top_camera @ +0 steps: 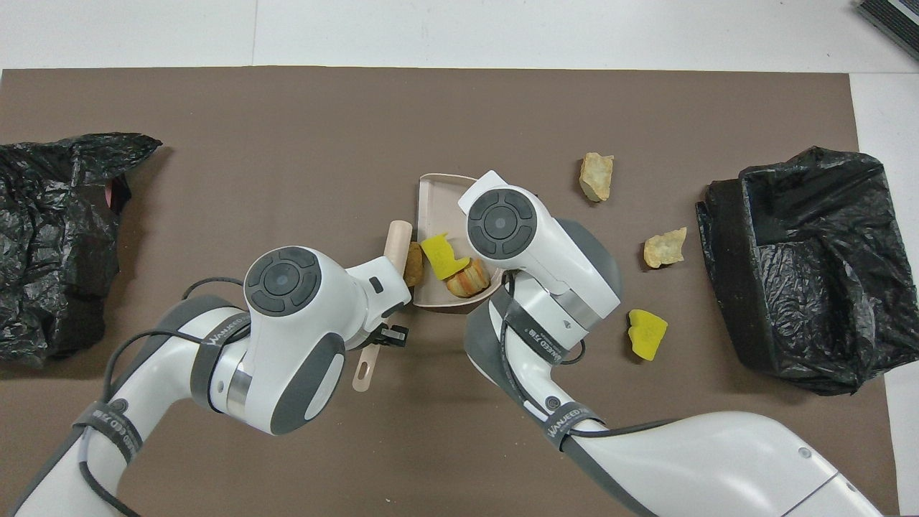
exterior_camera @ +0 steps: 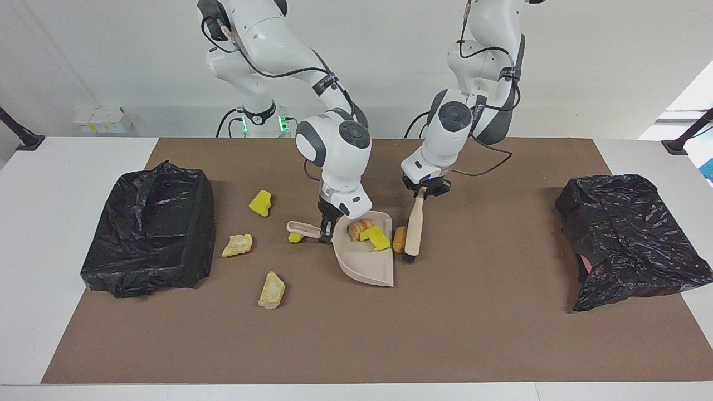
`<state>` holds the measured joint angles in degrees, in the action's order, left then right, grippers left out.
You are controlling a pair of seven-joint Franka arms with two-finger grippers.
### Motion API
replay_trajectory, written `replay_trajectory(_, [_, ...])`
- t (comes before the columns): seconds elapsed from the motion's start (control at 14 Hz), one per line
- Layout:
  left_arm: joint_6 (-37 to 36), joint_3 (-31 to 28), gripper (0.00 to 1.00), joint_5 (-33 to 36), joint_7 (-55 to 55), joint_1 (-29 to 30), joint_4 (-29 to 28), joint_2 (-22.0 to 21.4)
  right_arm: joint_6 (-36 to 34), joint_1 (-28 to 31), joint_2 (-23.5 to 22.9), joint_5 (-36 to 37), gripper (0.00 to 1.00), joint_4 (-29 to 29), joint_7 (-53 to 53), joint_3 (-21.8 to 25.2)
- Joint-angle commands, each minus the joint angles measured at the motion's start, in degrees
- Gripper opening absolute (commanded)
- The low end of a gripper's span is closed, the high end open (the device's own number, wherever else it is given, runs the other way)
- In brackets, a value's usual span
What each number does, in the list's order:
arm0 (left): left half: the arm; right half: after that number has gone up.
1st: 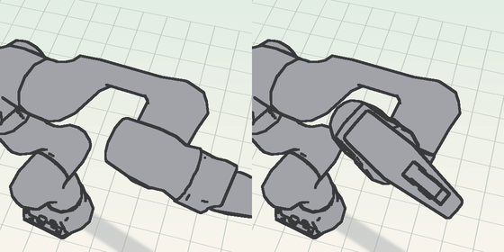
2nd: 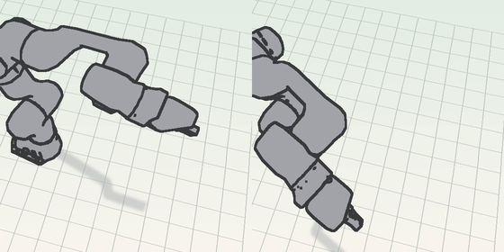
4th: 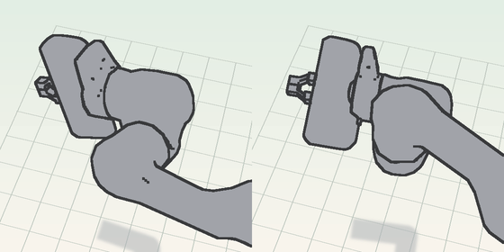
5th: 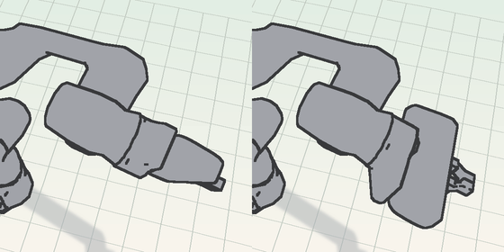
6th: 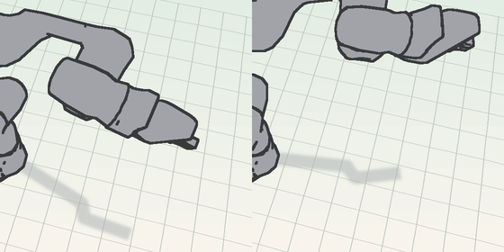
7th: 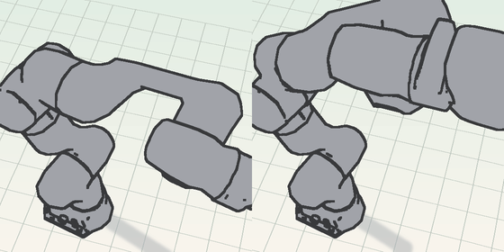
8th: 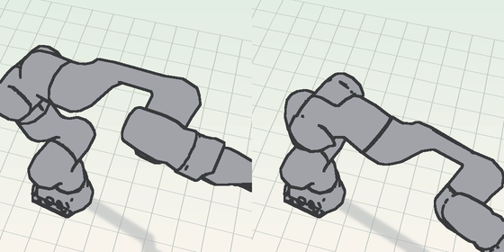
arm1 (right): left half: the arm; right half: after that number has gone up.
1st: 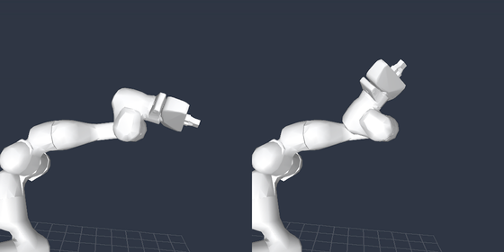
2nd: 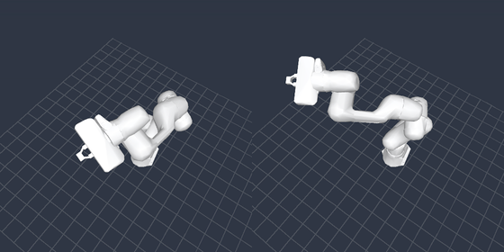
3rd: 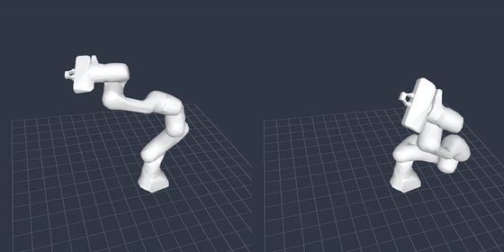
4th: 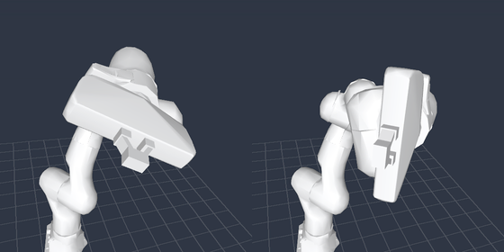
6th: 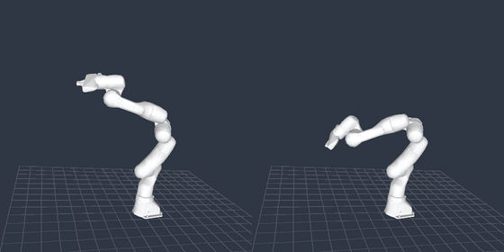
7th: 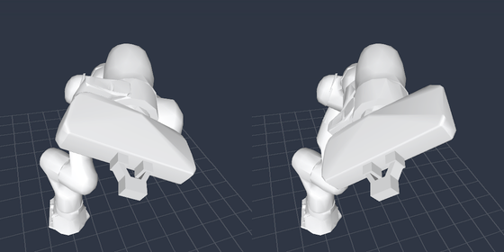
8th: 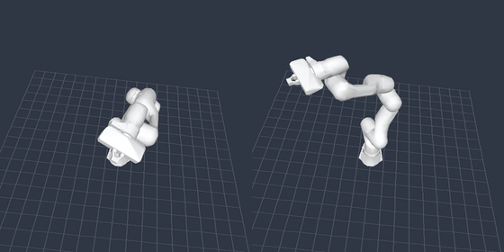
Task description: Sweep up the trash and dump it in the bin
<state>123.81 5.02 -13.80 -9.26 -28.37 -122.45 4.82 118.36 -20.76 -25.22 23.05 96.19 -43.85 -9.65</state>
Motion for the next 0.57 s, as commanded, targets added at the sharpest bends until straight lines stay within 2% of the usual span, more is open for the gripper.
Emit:
replay_trajectory(0.0, [3.70, -0.80, 0.00, -11.65, 0.47, -0.98, -0.78, -0.78, 1.08, 0.46, -0.80, -0.64, 0.00, -0.92, 0.08, -0.46])
replay_trajectory(0.21, [5.39, -0.80, 0.00, -18.80, 0.56, -0.55, -0.34, -0.42, 1.08, 0.63, -0.80, -0.47, 0.00, -1.00, -1.84, -0.46])
replay_trajectory(0.5, [2.50, -1.50, 0.00, -20.04, -0.58, 2.61, 0.54, -3.05, 1.34, 1.16, -1.06, 0.23, 0.00, -1.53, -3.79, -0.46])
